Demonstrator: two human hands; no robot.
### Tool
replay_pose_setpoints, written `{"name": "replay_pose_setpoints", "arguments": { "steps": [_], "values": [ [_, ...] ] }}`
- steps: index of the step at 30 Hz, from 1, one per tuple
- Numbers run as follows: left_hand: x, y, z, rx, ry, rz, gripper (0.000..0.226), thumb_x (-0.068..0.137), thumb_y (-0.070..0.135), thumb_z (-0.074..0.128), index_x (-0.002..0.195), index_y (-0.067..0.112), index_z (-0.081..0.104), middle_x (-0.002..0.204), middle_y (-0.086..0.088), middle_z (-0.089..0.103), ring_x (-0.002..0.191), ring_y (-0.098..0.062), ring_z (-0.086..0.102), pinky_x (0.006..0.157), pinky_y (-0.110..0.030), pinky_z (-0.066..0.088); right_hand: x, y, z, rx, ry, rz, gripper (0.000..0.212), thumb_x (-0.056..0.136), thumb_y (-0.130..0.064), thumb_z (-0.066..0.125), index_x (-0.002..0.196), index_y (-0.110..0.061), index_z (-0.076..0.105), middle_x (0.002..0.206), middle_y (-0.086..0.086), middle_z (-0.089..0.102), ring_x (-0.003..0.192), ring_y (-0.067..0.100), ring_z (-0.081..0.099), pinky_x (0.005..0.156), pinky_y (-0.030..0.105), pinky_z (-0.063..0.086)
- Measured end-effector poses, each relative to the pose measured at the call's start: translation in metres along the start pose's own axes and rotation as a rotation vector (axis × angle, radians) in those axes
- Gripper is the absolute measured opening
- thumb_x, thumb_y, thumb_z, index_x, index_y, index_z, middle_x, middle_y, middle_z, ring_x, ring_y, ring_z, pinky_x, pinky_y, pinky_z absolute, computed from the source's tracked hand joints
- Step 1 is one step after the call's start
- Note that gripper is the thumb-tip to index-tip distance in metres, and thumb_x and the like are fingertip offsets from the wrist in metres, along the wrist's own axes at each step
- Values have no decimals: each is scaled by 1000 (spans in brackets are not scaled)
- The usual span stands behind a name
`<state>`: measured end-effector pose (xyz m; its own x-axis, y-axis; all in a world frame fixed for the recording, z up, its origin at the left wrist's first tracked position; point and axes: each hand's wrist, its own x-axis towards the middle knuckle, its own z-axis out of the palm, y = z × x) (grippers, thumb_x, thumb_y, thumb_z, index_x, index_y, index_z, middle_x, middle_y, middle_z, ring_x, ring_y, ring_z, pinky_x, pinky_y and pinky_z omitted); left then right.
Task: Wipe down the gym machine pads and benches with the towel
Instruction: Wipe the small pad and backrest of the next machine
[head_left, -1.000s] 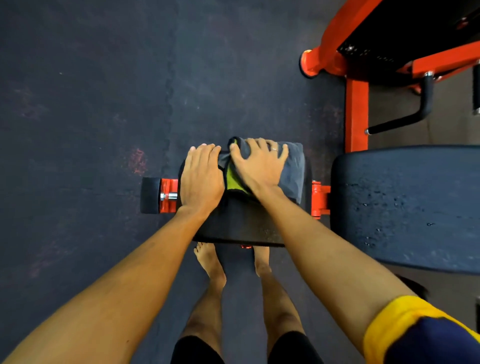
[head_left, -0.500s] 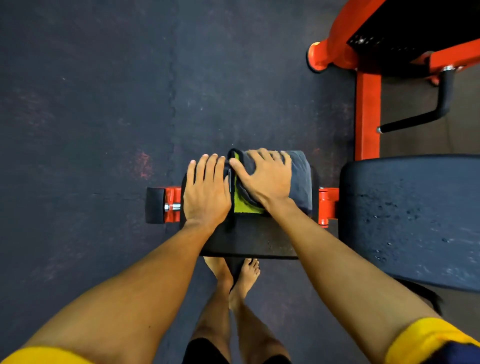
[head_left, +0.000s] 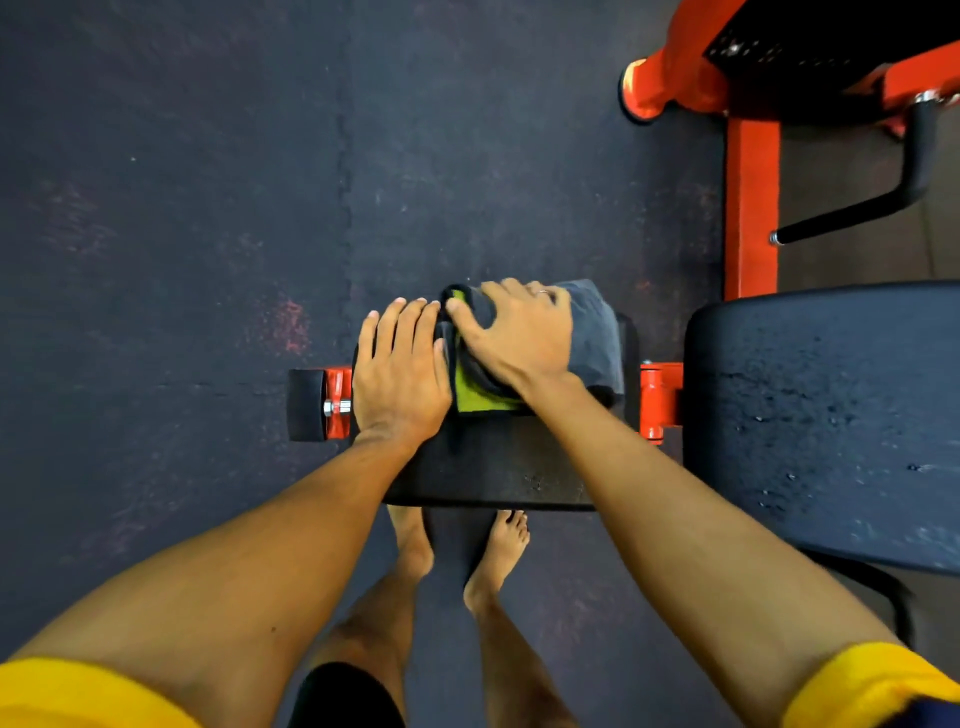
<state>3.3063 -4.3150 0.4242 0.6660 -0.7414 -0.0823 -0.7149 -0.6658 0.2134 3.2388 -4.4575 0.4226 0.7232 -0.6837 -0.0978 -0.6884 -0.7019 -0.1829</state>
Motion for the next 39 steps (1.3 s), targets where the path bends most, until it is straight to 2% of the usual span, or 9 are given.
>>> {"name": "replay_pose_setpoints", "arguments": {
  "steps": [4,10,14,17,22,26,30,34,39],
  "values": [
    [-2,1,-1,-18,4,-3,49,103,28,33,146,10,49,149,-8,52,144,-28,41,124,-47,22,5,25,-12,-6,-82,-131,65,93,-76,33,113,-29,72,109,-1,74,105,28,66,92,45,43],
    [-1,1,-4,-14,-8,-1,49,103,29,34,147,11,49,147,-7,53,142,-28,41,124,-47,22,9,36,-6,-45,-22,241,58,93,-70,39,91,-23,72,99,4,72,103,33,63,96,47,38],
    [-2,1,-4,-10,-2,14,49,104,28,33,146,10,50,145,-8,55,141,-28,43,124,-46,24,-35,0,3,116,126,246,54,93,-68,52,119,-25,71,134,3,64,132,27,53,121,50,25],
    [-3,0,-4,-9,-20,10,48,105,28,33,147,10,48,146,-8,55,142,-27,42,124,-46,24,-84,1,4,196,138,227,67,92,-69,58,147,-31,55,166,11,29,155,31,24,127,52,13],
    [-4,-2,-8,3,-9,56,48,106,27,35,148,7,45,148,-11,52,143,-30,41,123,-49,25,-91,32,-6,134,-11,455,89,81,-90,47,157,-49,30,174,6,-2,158,42,-5,127,57,-1],
    [-5,-4,-8,30,-36,88,52,106,29,35,153,7,39,155,-11,46,148,-30,35,125,-50,21,-38,35,-12,207,-110,727,84,81,-92,39,155,-52,33,174,2,2,155,48,-5,125,61,-3],
    [-7,-8,-9,28,-66,160,54,103,26,34,154,7,36,157,-10,43,150,-28,31,127,-52,13,-34,7,0,89,-46,523,67,91,-80,36,146,-47,52,169,-2,27,155,51,1,124,62,-2],
    [-3,-6,-18,-75,-92,236,55,96,13,48,150,3,42,152,-12,47,147,-28,36,128,-50,10,-96,11,3,108,66,219,70,96,-73,47,157,-40,40,171,1,21,158,42,3,126,60,7],
    [24,35,-12,-201,-156,292,50,93,12,53,142,4,53,139,-10,58,135,-24,49,127,-41,16,-101,64,0,217,-1,455,75,93,-78,46,159,-46,29,174,2,4,160,33,0,128,52,7]
  ]
}}
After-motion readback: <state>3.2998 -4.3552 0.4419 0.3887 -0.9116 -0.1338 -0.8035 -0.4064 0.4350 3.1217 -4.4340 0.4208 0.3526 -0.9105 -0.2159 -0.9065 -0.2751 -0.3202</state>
